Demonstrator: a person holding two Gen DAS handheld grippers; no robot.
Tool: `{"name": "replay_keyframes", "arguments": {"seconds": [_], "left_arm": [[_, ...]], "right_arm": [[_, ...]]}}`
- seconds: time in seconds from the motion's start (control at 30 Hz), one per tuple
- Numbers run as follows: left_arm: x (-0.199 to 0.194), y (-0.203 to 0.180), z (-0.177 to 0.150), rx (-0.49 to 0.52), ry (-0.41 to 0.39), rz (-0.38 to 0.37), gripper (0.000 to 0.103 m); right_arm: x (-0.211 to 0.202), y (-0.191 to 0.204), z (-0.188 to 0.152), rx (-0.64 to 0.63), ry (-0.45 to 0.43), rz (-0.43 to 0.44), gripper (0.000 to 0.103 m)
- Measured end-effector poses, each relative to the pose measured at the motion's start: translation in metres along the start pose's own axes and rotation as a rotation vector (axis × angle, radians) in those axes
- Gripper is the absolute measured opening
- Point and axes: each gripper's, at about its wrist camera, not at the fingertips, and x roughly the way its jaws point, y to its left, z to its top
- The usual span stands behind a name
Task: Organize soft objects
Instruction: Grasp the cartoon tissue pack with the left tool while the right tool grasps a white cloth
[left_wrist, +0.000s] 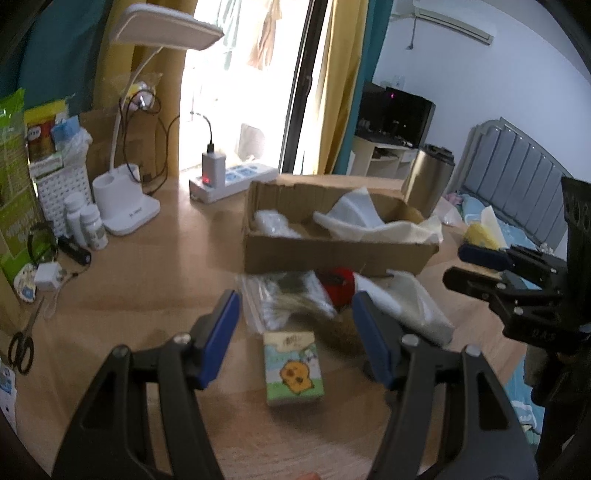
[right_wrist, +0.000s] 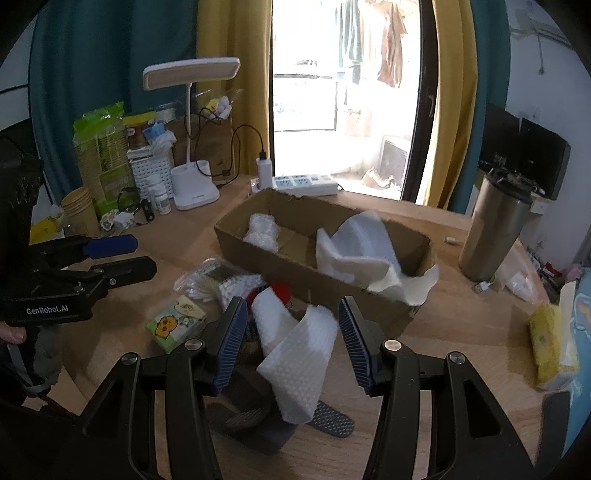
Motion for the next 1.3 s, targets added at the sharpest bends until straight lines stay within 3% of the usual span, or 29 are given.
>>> {"name": "replay_keyframes", "arguments": {"seconds": [0.4, 0.57, 0.9, 1.1, 1.3], "left_arm": [[0.018, 0.002, -0.027, -0.029, 0.066, 0.007, 0.066], [0.031, -0.001, -0.032, -0.028, 0.099, -0.001, 0.074], [0.062, -0.003, -0.037, -0.014, 0.197, 0.047, 0.074], [0.07, -0.005, -0.04, 0.007, 0.205, 0.095, 0.074], [0.074, -0.011, -0.041, 0.042, 0.214, 0.089, 0.073]], "right_arm": [[0.017, 0.005, -0.017, 0.01, 0.043, 0.039, 0.055], [0.024, -0.001, -0.021, 0.027, 0.049, 0.042, 0.065], [0.041, -0.015, -0.028, 0.054, 0.085, 0.057, 0.065], [0.052, -0.02, -0.032, 0.062, 0.112, 0.08, 0.065], [0.059, -0.025, -0.036, 0.077, 0.135, 0.101, 0.065]]}}
